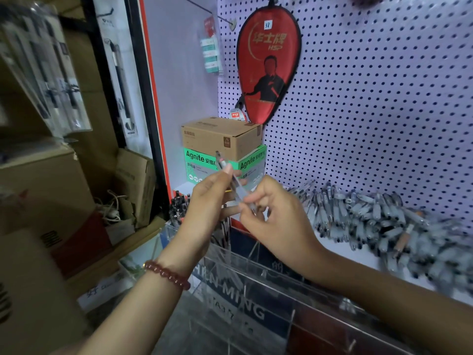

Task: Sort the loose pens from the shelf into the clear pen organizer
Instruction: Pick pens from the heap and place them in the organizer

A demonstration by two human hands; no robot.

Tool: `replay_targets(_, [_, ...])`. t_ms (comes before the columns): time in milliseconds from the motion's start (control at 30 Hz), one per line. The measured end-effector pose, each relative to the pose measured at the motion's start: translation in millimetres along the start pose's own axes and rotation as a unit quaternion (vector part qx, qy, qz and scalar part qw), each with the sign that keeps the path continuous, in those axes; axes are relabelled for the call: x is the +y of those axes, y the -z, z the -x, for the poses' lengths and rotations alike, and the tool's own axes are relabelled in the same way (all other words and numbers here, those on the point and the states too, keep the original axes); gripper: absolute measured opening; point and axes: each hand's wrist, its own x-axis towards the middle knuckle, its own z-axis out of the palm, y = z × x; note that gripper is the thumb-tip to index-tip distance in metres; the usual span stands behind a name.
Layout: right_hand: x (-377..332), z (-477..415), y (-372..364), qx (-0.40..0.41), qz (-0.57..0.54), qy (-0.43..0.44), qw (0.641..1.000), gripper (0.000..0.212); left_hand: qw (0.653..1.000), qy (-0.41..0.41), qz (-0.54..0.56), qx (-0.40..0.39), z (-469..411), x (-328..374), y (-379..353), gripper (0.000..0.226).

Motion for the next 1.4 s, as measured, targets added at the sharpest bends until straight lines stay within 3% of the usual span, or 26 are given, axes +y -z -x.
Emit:
replay_targets(133, [-4.8,5.3,-5.2,-0.071,-0.024,-0.014,0.997,0.015,1.0,-0.01,0.013,-0.012,4.4,1.1,1.1,0.036])
replay_targets(300, [-3.2,-0.4,-3.9,-0.037,-0.115,-0.088,0.989,0.015,0.996,-0.064,-0.002,-0.062,11.9,3.6,3.5,0.009])
replay_targets(400, [-5.3,-8.1,0.4,-0.026,-0.195,-0.158,0.968,0.006,0.991,-0.07,-0.025,-0.113,14.5,-0.8,8.4,0.014])
replay_targets(433, [-5.5,-10.4,1.0,-0.033,-0.21,-0.178,0.961,0.014,0.987,-0.074,-0.049,-0.134,15.5,-2.9,10.7,0.018])
replay_targets(500, [-9.6,-12.5,3.4,-0.062,-0.231,-0.196,0.951,0.022,0.975,-0.086,-0.103,-0.174,16.3,-8.4,16.7,0.039])
replay_targets(567, [-15.1,-11.8,5.4,-0.074,-0.248,-0.187,0.948,0.011,0.958,-0.106,-0.17,-0.204,18.6,-9.9,20.4,0.052])
replay_targets(667, [-17.2,-9.9,4.7,-0.063,-0.259,-0.196,0.944,0.011,0.939,-0.119,-0.238,-0.22,21.1,-11.0,22.1,0.038])
replay_targets(733, [-12.9,-8.7,0.5,-0.063,-0.268,-0.214,0.937,0.022,0.935,-0.113,-0.252,-0.223,21.8,-11.1,23.9,0.036])
replay_targets(800, [-10.0,-8.1,-3.2,-0.064,-0.26,-0.22,0.938,0.024,0.937,-0.094,-0.249,-0.227,21.9,-10.4,25.7,0.046])
replay_targets(900, [-6.3,-10.7,-1.8,-0.015,-0.194,-0.136,0.971,0.01,0.942,-0.075,-0.244,-0.219,19.3,-9.2,31.1,0.065])
replay_targets(967, [0.6,-14.5,1.9,0.034,-0.135,-0.085,0.987,0.015,0.935,-0.092,-0.292,-0.177,14.3,-9.1,38.1,0.067])
replay_targets(1067, [14.1,-19.0,6.1,0.076,-0.117,-0.111,0.984,0.024,0.914,-0.098,-0.372,-0.129,7.1,-12.7,48.6,0.065])
replay_targets(1200, [26.2,-15.5,3.3,0.022,-0.074,-0.139,0.987,0.016,0.891,-0.096,-0.431,-0.108,4.7,-17.3,49.3,0.067])
replay_targets(1400, [40.5,-12.6,-8.3,-0.099,-0.018,-0.158,0.982,0.014,0.885,-0.065,-0.442,-0.129,7.2,-30.2,41.7,0.076])
